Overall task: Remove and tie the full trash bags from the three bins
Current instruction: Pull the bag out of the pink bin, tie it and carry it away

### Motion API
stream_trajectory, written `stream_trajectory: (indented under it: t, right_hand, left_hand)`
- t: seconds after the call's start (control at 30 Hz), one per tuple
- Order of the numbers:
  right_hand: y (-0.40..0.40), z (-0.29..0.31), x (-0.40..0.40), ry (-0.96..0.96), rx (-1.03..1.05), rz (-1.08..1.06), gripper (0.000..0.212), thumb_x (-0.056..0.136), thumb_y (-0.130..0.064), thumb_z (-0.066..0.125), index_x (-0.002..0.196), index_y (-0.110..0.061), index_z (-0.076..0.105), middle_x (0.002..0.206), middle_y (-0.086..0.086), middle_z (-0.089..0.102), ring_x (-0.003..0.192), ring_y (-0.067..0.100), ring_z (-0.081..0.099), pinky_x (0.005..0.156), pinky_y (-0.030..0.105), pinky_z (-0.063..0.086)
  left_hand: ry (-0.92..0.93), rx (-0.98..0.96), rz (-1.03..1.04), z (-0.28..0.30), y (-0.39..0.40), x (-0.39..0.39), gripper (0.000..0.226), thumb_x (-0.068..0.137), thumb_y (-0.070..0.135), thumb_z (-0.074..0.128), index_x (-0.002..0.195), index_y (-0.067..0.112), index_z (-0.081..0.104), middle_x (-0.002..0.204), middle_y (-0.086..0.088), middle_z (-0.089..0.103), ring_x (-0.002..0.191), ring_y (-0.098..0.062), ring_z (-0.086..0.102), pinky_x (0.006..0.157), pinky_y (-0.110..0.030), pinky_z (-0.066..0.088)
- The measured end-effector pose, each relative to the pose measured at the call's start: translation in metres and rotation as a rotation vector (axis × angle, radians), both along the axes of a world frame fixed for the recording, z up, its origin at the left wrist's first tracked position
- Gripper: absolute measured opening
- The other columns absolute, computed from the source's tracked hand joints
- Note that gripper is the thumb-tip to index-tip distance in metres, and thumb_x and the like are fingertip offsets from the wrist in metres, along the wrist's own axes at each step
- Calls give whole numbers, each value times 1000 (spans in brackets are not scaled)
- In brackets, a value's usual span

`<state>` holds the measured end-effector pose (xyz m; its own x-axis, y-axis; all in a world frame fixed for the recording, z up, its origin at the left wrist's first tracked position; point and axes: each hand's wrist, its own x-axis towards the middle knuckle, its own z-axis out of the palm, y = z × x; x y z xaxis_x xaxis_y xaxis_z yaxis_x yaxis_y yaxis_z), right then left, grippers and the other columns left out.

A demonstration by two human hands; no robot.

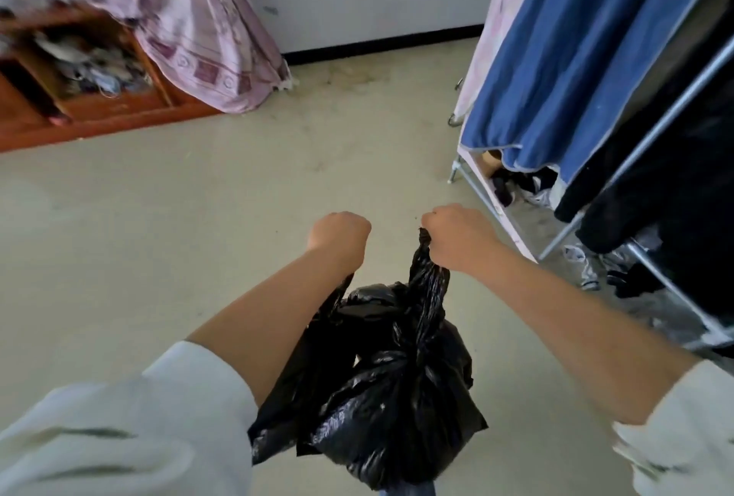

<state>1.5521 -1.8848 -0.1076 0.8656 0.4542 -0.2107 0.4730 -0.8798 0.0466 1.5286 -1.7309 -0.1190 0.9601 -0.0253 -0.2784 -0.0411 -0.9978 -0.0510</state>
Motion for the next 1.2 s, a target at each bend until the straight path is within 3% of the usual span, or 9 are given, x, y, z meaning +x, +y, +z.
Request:
stream_trajectory:
  t: [0.13, 0.23, 0.4, 0.53, 0.7, 0.87, 1.0, 1.1, 1.2]
  right_hand:
    - [30, 20, 103, 29, 0, 91, 9, 81, -2, 44, 79, -3, 53, 93, 12, 57, 97, 31, 55, 68, 30, 34]
    - [45, 34, 190, 34, 4, 96, 31, 79, 1, 44, 55, -12, 29, 63, 1, 37, 76, 27, 47, 58, 29, 31]
    - [61, 59, 336, -18, 42, 42, 34, 81, -2, 45, 53, -13, 27, 58, 1, 31, 67, 25, 41, 56, 26, 30]
    - [79, 66, 465, -81, 11, -11, 36, 81, 0, 45, 52, -12, 28, 56, 1, 29, 53, 18, 34, 49, 21, 23]
    - [94, 79, 638, -74, 2, -148, 27, 82, 0, 44, 56, -7, 38, 57, 3, 34, 55, 20, 38, 47, 21, 26]
    - [103, 103, 800, -47, 15, -219, 27, 86, -1, 42, 107, 4, 59, 100, 17, 62, 88, 27, 59, 71, 32, 50]
    - [103, 104, 936, -78, 27, -221, 26, 87, 0, 38, 63, -6, 41, 61, 2, 36, 53, 15, 35, 44, 18, 24]
    - [98, 97, 1044, -79, 36, -204, 25, 87, 0, 39, 94, 3, 62, 64, 7, 46, 68, 25, 53, 45, 20, 26]
    - [92, 91, 1151, -47, 6, -152, 21, 85, 1, 39, 70, -3, 54, 62, 3, 41, 55, 16, 43, 46, 19, 28]
  left_hand:
    - [35, 61, 96, 20, 28, 95, 27, 82, -11, 42, 79, 14, 49, 63, 1, 33, 52, -14, 33, 44, -22, 27]
    - [38, 75, 115, 38, 39, 175, 36, 79, -14, 42, 57, 13, 34, 59, -1, 29, 50, -14, 27, 43, -21, 21]
    - [-2, 58, 134, 69, 51, 314, 29, 82, -12, 46, 101, 1, 64, 88, -6, 60, 90, -28, 63, 65, -25, 39]
    - [-102, 71, 117, 74, 65, 443, 33, 80, -16, 46, 56, 7, 40, 60, -2, 36, 49, -18, 38, 47, -23, 33]
    - [-182, 48, 33, 90, 88, 619, 41, 78, -18, 44, 52, 10, 29, 55, -1, 28, 45, -15, 26, 40, -23, 21]
    - [-223, 22, -3, 112, 107, 795, 41, 79, -16, 43, 51, 11, 30, 55, 0, 29, 45, -14, 26, 40, -22, 21]
    - [-234, 44, -42, 114, 104, 938, 38, 80, -14, 43, 53, 10, 33, 57, -1, 33, 47, -14, 30, 40, -22, 22]
    - [-241, 62, -57, 110, 93, 1047, 37, 82, -13, 44, 54, 9, 33, 59, -1, 33, 48, -14, 31, 41, -22, 24]
    - [-218, 71, -66, 104, 80, 1152, 38, 82, -13, 44, 54, 10, 32, 59, -1, 32, 48, -14, 31, 42, -22, 25]
